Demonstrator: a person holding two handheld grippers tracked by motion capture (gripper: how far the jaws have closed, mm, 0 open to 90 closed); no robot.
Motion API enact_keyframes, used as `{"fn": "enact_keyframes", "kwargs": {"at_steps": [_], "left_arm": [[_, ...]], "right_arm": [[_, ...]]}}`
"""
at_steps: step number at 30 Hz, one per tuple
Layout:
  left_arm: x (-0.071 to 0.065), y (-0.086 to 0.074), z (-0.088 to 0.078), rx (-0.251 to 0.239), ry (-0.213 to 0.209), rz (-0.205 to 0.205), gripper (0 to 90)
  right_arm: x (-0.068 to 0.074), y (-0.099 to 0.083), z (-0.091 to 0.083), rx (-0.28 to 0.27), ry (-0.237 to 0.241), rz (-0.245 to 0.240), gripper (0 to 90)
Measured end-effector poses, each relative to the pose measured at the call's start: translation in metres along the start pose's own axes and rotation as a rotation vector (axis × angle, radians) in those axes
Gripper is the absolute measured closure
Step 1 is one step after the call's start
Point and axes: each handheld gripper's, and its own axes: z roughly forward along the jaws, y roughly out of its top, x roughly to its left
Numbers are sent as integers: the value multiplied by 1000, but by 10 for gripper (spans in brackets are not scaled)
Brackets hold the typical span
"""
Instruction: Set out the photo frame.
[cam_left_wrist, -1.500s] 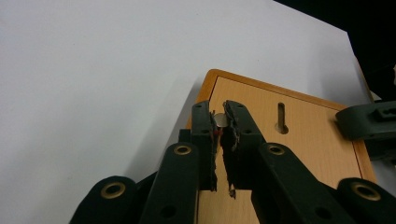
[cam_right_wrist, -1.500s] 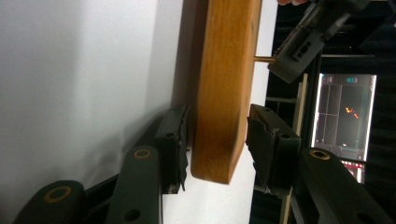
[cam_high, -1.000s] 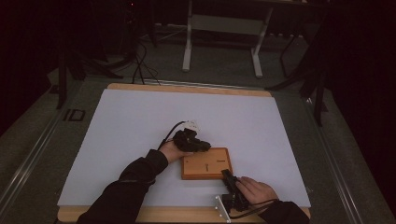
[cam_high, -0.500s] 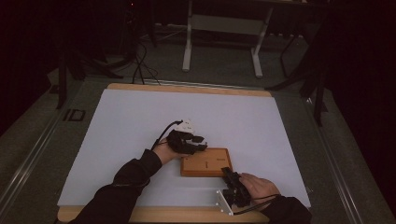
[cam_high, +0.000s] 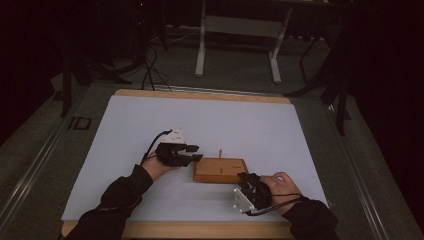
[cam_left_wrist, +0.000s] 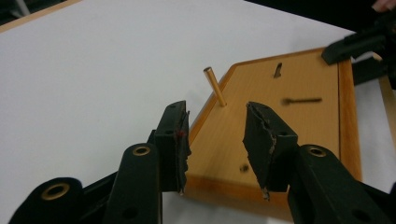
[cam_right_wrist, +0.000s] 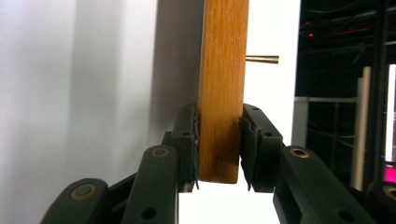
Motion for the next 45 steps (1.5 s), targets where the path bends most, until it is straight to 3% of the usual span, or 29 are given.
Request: {"fn": "enact_keyframes", "kwargs": {"at_steps": [7, 15, 30, 36, 38, 41, 45], "left_arm": [[-2, -9, -14, -21, 3, -29, 595], [-10, -16, -19, -12, -9, -28, 581], [-11, -35, -26, 6, 7, -58, 535], [-13, -38, -28, 6, -8, -61, 377], [-13, -38, -29, -2, -19, -57, 253], [-12, -38, -28, -6, -5, -64, 131], [-16, -41, -24, 25, 22, -35, 75]], "right_arm": [[-23, -4, 0, -15, 89, 23, 693], [-53, -12, 6, -50, 186, 61, 699], [-96, -18, 18, -45, 348, 139, 703], [-109, -21, 24, -46, 400, 166, 702], [-113, -21, 25, -47, 414, 176, 702], [-120, -26, 29, -67, 449, 227, 701], [-129, -27, 35, -61, 452, 232, 697]]}}
